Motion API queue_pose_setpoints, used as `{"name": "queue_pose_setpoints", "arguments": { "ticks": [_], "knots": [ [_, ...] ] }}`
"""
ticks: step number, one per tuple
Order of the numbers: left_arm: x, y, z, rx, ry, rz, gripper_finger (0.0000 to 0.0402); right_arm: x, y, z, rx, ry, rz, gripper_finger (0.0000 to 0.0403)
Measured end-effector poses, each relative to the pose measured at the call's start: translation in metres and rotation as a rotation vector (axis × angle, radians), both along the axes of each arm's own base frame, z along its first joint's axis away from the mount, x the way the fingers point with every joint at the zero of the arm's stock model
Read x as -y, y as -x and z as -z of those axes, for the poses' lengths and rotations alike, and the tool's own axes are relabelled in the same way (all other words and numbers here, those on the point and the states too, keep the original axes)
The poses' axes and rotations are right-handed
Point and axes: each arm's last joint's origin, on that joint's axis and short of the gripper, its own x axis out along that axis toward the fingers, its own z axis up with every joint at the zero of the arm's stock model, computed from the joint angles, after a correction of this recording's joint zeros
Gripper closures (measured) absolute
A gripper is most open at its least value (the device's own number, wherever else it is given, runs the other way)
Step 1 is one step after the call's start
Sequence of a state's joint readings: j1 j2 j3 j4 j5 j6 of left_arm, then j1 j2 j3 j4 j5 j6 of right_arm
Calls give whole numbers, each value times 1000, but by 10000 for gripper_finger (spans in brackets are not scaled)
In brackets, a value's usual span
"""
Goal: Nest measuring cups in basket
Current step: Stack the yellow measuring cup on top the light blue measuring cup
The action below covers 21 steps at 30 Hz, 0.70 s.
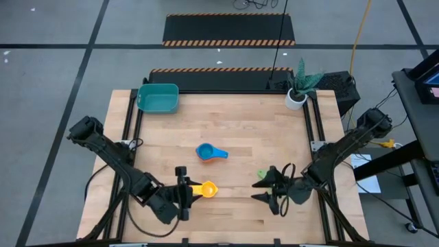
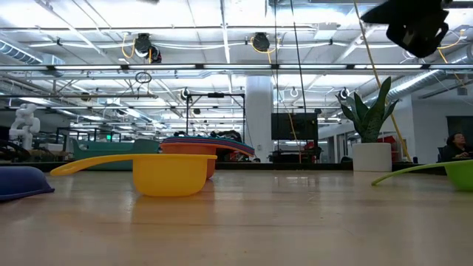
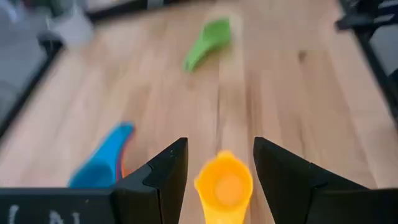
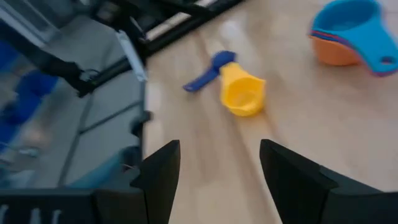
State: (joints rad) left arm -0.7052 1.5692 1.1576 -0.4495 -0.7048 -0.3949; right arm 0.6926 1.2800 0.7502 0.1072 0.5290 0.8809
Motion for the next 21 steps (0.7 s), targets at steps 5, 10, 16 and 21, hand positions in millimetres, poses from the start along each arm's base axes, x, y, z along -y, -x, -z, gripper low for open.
{"name": "queue_pose_setpoints", "arguments": {
  "ticks": [5, 10, 16, 21],
  "knots": [
    [-8, -1, 13, -133, 130, -48, 215, -10, -7, 4, 48, -40, -12, 190],
    [-17, -3, 23, -218, 217, -69, 215, -13, -11, 4, 50, -33, -14, 190],
    [-26, -1, 40, -284, 253, -81, 215, -13, -12, 4, 51, -32, -13, 190],
    [-37, -1, 56, -300, 282, -145, 213, -13, -12, 4, 53, -17, -19, 190]
  ]
}}
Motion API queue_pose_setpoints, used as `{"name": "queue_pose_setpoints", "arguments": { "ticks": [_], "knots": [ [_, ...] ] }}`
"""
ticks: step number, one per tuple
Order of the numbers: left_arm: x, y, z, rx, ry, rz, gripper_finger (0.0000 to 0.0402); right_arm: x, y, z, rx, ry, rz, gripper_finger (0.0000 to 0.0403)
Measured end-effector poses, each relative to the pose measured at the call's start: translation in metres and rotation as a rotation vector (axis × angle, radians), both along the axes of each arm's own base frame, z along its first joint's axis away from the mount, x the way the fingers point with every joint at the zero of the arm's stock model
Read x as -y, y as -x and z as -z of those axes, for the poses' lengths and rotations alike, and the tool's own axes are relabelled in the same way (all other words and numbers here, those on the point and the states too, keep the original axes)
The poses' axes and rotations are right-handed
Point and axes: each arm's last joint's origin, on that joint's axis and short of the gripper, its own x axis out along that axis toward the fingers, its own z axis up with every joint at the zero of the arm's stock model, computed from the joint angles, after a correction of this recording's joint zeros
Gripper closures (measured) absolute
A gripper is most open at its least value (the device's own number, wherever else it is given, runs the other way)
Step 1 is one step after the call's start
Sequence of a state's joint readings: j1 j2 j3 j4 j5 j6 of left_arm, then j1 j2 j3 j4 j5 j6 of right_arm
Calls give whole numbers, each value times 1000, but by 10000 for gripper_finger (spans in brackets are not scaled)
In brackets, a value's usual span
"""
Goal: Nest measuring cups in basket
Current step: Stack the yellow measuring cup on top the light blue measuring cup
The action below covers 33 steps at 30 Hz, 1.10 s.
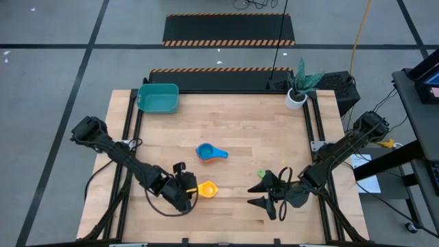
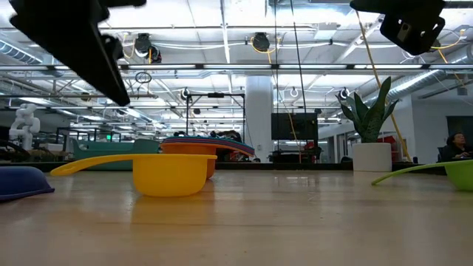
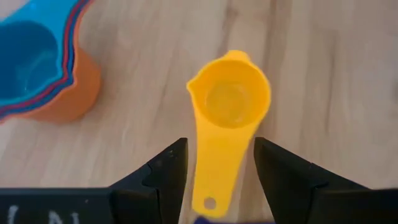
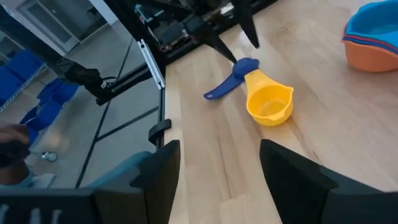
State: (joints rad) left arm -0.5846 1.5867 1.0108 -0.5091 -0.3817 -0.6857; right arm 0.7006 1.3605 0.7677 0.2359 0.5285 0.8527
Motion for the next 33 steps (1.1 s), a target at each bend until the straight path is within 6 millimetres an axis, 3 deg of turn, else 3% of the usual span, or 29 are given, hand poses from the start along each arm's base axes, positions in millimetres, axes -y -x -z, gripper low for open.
{"name": "queue_pose_setpoints", "arguments": {
  "ticks": [7, 16, 33],
  "knots": [
    [-11, -2, 16, -34, 117, 14, 150, 0, 0, 0, -1, 5, -6, 190],
    [-26, -10, 17, -39, 132, -54, 71, 0, 0, 0, -2, 3, -5, 190],
    [-30, -17, 38, -110, 99, -52, 59, 0, 0, 0, -1, 1, -4, 190]
  ]
}}
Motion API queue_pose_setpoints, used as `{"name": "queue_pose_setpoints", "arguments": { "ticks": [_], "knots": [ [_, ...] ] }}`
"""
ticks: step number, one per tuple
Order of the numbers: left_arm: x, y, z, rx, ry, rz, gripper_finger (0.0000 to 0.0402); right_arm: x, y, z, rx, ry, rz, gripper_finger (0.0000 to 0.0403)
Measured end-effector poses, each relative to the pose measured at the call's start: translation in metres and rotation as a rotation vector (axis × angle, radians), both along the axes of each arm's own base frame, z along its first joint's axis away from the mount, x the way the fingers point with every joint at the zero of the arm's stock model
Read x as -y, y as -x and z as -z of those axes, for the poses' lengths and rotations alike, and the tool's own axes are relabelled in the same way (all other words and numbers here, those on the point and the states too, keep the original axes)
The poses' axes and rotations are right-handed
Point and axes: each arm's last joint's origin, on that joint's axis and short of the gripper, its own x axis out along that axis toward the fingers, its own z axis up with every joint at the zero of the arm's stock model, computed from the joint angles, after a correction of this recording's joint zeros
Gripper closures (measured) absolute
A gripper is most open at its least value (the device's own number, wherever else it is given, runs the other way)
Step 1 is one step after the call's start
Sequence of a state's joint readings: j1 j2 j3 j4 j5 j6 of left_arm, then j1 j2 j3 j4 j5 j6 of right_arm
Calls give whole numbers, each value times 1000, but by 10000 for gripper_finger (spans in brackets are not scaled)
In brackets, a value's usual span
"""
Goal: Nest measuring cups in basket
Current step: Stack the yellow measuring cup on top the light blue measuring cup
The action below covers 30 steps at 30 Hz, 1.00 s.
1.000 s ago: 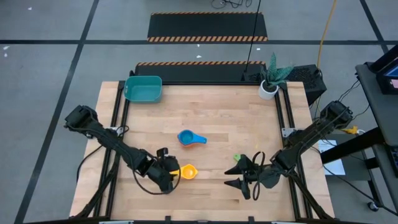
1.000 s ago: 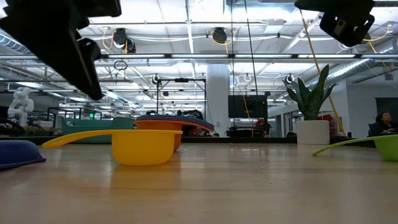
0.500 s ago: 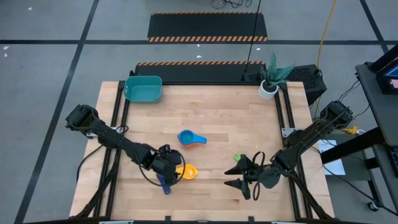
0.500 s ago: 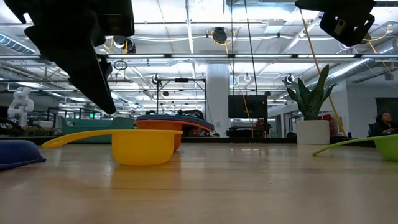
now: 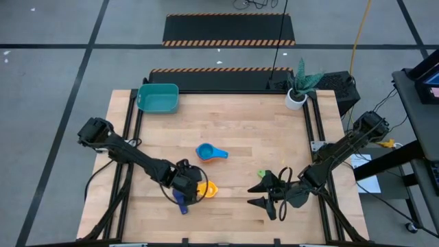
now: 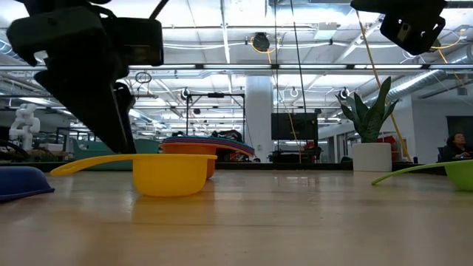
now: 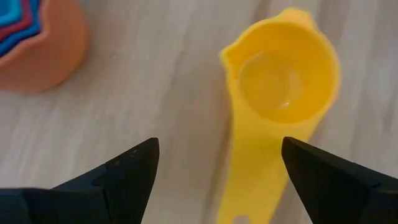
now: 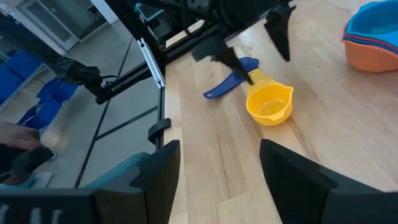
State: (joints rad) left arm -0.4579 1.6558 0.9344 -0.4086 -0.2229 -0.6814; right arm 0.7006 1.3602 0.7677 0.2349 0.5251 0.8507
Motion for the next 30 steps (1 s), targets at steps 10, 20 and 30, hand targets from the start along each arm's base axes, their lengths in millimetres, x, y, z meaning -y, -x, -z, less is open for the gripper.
{"name": "queue_pose_setpoints", "arguments": {
  "ticks": [10, 20, 30],
  "knots": [
    [2, -10, 9, 0, 80, 68, 59, 0, 0, 0, 1, 0, 1, 190],
    [1, -10, 9, -10, 72, 86, 78, 0, 0, 0, 1, 0, 1, 190],
    [5, -7, 10, -14, 54, 169, 235, 0, 0, 0, 1, 0, 1, 190]
  ]
}}
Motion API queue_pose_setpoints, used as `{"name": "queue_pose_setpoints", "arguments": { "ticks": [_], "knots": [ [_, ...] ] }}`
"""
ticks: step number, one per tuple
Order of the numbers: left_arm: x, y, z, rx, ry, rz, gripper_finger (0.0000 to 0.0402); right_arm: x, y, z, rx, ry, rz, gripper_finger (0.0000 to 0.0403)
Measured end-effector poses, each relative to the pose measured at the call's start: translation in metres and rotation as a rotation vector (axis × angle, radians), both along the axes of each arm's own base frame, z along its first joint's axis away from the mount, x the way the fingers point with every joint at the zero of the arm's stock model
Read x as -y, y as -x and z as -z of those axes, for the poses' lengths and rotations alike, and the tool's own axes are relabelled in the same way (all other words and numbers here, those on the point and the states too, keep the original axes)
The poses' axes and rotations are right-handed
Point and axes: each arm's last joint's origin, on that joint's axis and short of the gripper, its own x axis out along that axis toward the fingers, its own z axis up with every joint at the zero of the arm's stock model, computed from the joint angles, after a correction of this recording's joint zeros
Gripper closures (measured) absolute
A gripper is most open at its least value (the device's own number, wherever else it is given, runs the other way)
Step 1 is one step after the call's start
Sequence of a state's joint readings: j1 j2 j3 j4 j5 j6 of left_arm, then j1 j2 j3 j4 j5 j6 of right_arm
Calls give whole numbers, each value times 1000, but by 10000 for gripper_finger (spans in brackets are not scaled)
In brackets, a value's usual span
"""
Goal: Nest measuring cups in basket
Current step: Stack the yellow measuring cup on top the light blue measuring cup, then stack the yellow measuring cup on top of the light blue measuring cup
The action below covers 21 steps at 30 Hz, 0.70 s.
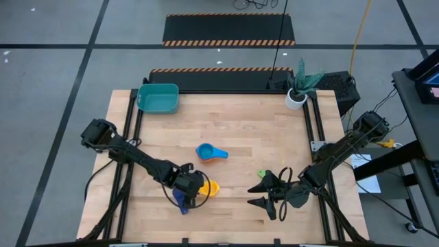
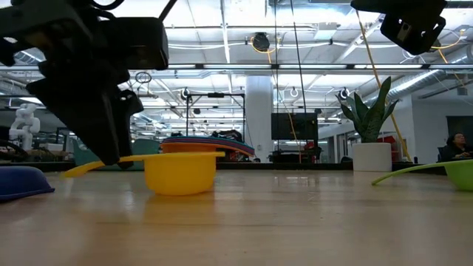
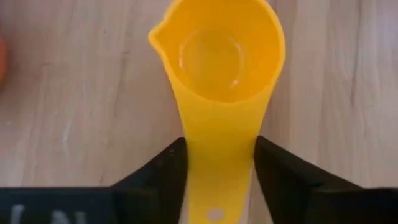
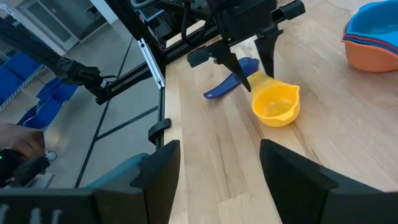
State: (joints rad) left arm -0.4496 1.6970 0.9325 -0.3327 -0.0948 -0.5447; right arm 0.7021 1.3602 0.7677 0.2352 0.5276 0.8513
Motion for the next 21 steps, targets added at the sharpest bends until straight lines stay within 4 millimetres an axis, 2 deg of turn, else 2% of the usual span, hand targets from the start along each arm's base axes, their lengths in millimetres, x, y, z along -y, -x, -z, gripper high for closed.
{"name": "queue_pose_setpoints", "arguments": {
  "ticks": [5, 10, 16, 21],
  "knots": [
    [4, 1, 0, 7, -6, 32, 310, 0, 0, 0, 0, 0, 0, 190],
    [5, -2, -2, 45, -7, 62, 354, 0, 0, 0, 0, 0, 0, 190],
    [4, -2, -2, 49, -15, 75, 394, 0, 0, 0, 0, 0, 0, 190],
    [2, -3, -2, 52, -26, 79, 389, 0, 0, 0, 0, 0, 0, 190]
  ]
}}
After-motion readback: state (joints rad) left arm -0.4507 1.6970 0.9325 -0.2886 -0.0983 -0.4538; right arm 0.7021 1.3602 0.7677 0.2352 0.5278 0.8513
